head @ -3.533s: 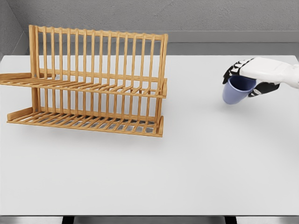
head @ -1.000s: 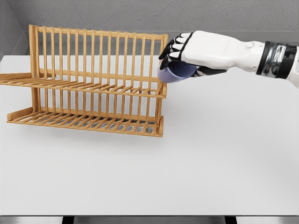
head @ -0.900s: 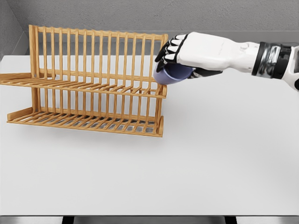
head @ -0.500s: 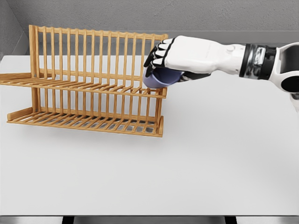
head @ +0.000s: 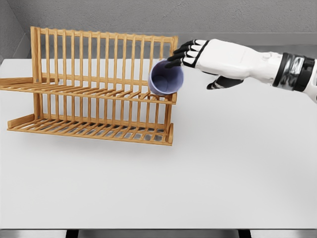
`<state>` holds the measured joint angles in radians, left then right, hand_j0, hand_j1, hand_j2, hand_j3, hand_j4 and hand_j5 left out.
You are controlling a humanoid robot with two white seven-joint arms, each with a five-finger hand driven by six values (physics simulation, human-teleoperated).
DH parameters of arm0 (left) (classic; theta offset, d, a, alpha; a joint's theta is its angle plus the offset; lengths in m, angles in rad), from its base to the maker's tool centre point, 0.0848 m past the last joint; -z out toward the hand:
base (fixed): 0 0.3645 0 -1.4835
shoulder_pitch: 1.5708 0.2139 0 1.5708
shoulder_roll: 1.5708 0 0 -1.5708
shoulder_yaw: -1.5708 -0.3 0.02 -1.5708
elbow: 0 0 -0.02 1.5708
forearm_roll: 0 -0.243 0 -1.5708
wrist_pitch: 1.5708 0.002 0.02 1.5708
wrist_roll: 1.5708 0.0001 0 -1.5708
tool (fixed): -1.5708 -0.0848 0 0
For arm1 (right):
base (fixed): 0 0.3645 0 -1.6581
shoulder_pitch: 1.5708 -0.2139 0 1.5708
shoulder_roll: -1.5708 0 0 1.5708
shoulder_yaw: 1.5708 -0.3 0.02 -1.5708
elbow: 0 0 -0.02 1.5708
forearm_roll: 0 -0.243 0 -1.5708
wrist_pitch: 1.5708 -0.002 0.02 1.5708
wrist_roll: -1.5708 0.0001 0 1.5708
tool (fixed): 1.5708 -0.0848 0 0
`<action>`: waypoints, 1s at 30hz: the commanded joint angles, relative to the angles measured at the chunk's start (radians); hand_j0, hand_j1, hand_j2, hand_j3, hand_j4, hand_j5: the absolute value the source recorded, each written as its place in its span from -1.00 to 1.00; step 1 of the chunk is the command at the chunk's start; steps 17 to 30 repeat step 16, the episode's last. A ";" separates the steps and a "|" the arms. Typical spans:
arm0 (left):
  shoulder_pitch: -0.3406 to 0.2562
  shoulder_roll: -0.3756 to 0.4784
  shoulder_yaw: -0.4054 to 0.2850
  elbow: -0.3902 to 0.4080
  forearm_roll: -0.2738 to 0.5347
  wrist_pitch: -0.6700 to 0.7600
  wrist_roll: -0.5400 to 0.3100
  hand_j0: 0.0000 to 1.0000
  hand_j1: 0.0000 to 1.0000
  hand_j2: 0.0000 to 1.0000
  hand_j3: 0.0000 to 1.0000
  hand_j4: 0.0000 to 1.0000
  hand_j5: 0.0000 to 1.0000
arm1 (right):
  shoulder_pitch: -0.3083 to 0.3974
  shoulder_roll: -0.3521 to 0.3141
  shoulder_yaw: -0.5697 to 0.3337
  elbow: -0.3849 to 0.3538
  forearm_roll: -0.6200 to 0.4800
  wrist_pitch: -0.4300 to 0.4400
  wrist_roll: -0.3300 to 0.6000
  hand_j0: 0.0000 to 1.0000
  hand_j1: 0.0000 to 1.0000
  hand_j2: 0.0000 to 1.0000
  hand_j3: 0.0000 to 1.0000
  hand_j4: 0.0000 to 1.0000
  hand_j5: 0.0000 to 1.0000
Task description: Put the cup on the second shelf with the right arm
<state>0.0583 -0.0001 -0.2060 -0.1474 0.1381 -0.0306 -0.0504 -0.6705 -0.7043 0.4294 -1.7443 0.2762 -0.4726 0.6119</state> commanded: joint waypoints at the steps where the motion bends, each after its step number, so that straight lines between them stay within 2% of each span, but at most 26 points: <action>1: 0.000 0.000 0.000 0.000 0.000 0.000 0.000 1.00 1.00 1.00 1.00 1.00 1.00 | 0.011 -0.023 -0.221 0.011 -0.008 -0.031 -0.001 1.00 1.00 1.00 1.00 1.00 1.00; 3: 0.000 0.000 -0.001 0.000 0.000 0.000 0.000 1.00 1.00 1.00 1.00 1.00 1.00 | 0.075 -0.075 -0.293 0.022 -0.014 -0.072 -0.001 1.00 1.00 1.00 1.00 1.00 1.00; 5: 0.000 0.000 0.000 0.000 0.000 0.000 0.000 1.00 1.00 1.00 1.00 1.00 1.00 | 0.126 -0.100 -0.328 0.023 -0.017 -0.107 -0.001 1.00 1.00 1.00 1.00 1.00 1.00; 7: 0.000 0.000 0.000 0.000 0.000 0.000 0.000 1.00 1.00 1.00 1.00 1.00 1.00 | 0.209 -0.077 -0.333 0.020 -0.014 -0.133 -0.001 1.00 1.00 1.00 1.00 1.00 1.00; 8: 0.000 0.000 0.000 0.000 0.000 0.000 0.000 1.00 1.00 1.00 1.00 1.00 1.00 | 0.245 -0.052 -0.353 0.020 -0.012 -0.138 -0.001 1.00 1.00 1.00 1.00 1.00 1.00; 10: 0.000 0.000 0.000 0.000 0.000 0.000 0.000 1.00 1.00 1.00 1.00 1.00 1.00 | 0.330 -0.046 -0.399 0.022 -0.012 -0.138 -0.001 1.00 1.00 1.00 1.00 1.00 1.00; 12: 0.000 0.000 -0.001 0.000 0.000 0.000 0.000 1.00 1.00 1.00 1.00 1.00 1.00 | 0.390 0.003 -0.411 0.045 -0.008 -0.138 -0.001 1.00 1.00 1.00 1.00 1.00 1.00; 15: 0.000 0.000 -0.001 0.000 0.000 0.000 0.000 1.00 1.00 1.00 1.00 1.00 1.00 | 0.414 0.006 -0.451 0.049 -0.008 -0.138 -0.001 1.00 1.00 1.00 1.00 1.00 1.00; 30: 0.000 0.000 -0.001 0.000 0.000 0.000 0.000 1.00 1.00 1.00 1.00 1.00 1.00 | 0.414 0.008 -0.451 0.049 -0.008 -0.138 -0.001 1.00 1.00 1.00 1.00 1.00 1.00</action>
